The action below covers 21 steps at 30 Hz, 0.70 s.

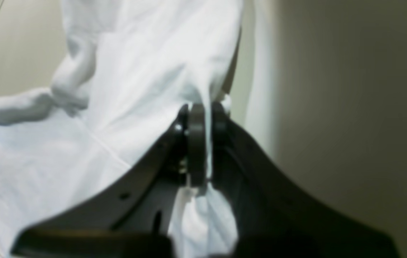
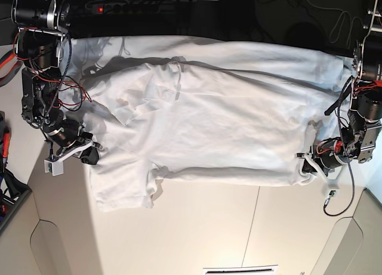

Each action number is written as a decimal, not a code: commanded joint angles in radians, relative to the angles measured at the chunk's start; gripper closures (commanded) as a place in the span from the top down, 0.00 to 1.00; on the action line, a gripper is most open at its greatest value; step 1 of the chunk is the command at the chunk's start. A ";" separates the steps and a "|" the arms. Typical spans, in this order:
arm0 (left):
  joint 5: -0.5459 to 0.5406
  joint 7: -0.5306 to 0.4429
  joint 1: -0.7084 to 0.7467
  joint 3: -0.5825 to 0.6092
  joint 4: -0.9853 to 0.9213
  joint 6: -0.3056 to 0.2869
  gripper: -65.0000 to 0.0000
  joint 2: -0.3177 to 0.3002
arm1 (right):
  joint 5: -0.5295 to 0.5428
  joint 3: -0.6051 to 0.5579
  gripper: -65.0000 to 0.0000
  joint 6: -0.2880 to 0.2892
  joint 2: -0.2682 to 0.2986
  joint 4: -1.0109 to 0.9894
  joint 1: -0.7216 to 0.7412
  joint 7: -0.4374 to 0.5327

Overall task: Layout the t-shirt on the table in an organized manner, then fold the t-shirt properly
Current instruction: 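Grasp the shirt's two ends with both grippers, then lift and pull the shirt taut between both grippers, laying it flat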

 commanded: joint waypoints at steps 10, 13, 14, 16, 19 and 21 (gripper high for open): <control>-0.259 0.233 -0.019 -0.289 0.111 -0.130 0.00 -0.057 | 0.027 0.008 0.00 0.011 0.071 0.296 0.035 -0.120; -0.350 0.312 -0.019 -0.385 0.111 -0.172 0.00 -0.070 | 0.027 0.008 0.00 0.011 0.072 0.378 0.036 -0.140; -0.380 0.348 -0.019 -0.411 0.111 -0.172 0.00 -0.074 | 0.032 0.008 0.00 0.011 0.071 0.404 0.036 -0.165; -0.441 0.423 -0.019 -0.451 0.111 -0.172 0.00 -0.083 | 0.059 0.008 0.00 0.011 0.072 0.444 0.035 -0.236; -0.544 0.536 -0.013 -0.468 0.111 -0.172 0.00 -0.111 | 0.101 0.009 0.00 0.011 0.072 0.485 0.035 -0.356; -0.629 0.577 0.005 -0.468 0.112 -0.172 0.00 -0.141 | 0.122 0.021 0.00 0.011 0.072 0.509 0.032 -0.420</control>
